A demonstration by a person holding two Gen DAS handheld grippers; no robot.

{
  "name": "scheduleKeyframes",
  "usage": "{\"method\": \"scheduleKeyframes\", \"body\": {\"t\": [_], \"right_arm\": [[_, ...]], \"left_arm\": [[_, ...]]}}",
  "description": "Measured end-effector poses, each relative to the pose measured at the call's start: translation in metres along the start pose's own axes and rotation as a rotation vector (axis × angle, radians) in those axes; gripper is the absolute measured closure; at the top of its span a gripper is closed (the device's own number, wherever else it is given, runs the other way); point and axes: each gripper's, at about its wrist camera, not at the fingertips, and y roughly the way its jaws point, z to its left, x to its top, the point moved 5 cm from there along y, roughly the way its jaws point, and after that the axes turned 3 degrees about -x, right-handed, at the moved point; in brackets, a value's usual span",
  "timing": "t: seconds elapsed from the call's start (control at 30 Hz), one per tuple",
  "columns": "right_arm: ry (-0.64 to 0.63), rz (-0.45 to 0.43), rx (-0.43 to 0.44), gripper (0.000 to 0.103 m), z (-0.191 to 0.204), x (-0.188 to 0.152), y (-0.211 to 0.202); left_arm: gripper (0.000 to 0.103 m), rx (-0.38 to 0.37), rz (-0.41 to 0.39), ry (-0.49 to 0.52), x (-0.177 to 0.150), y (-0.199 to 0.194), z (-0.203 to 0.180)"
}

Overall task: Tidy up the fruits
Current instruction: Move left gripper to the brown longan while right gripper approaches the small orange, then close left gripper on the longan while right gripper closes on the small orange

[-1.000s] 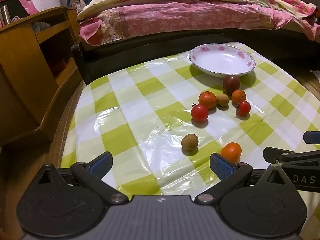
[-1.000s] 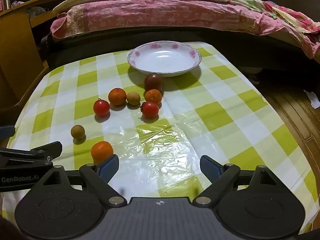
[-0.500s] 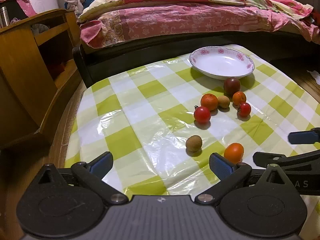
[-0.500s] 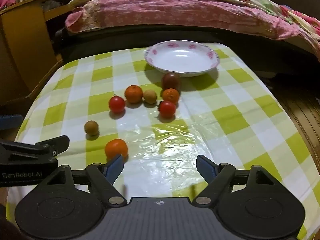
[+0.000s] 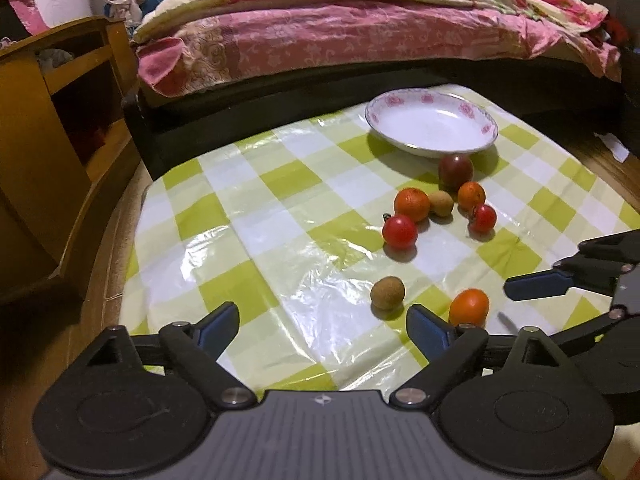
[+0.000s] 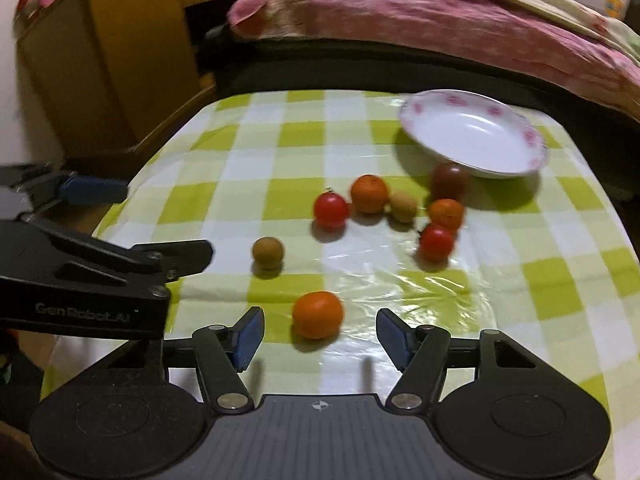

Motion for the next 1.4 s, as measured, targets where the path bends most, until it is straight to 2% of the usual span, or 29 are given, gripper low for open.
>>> {"method": "scheduleKeyframes", "body": {"t": [0.13,0.3,0.37,0.5,0.7,1.03,1.27,1.4], "right_arm": [[-0.009,0.036,0.018,0.053,0.002,-0.002,0.011],[0.005,0.067,0.017,0.074,0.000,-0.002,0.023],[0.021,0.068,0.031,0.074,-0.002,-0.001,0.026],[0.053,0.083,0.027,0.075,-0.011,-0.003,0.023],[0.122,0.078,-0.004,0.075,-0.034,-0.005,0.015],[0.179,0.083,-0.012,0.075,-0.050,0.000,0.017],[0.177,0.092,-0.019,0.075,-0.055,0.001,0.021],[0.183,0.097,-0.023,0.075,-0.057,0.000,0.022]], "left_arm": [[0.011,-0.016,0.009,0.002,-0.001,0.003,0.001],[0.020,-0.044,0.032,-0.005,0.001,0.010,0.003],[0.030,-0.067,0.048,-0.003,0.003,0.014,0.000],[0.034,-0.118,0.060,0.013,0.006,0.020,-0.010],[0.041,-0.123,0.085,0.060,0.012,0.037,-0.023],[0.070,-0.138,0.142,0.032,0.011,0.060,-0.030],[0.071,-0.126,0.143,0.041,0.015,0.062,-0.033],[0.071,-0.143,0.147,0.042,0.019,0.060,-0.037]]}}
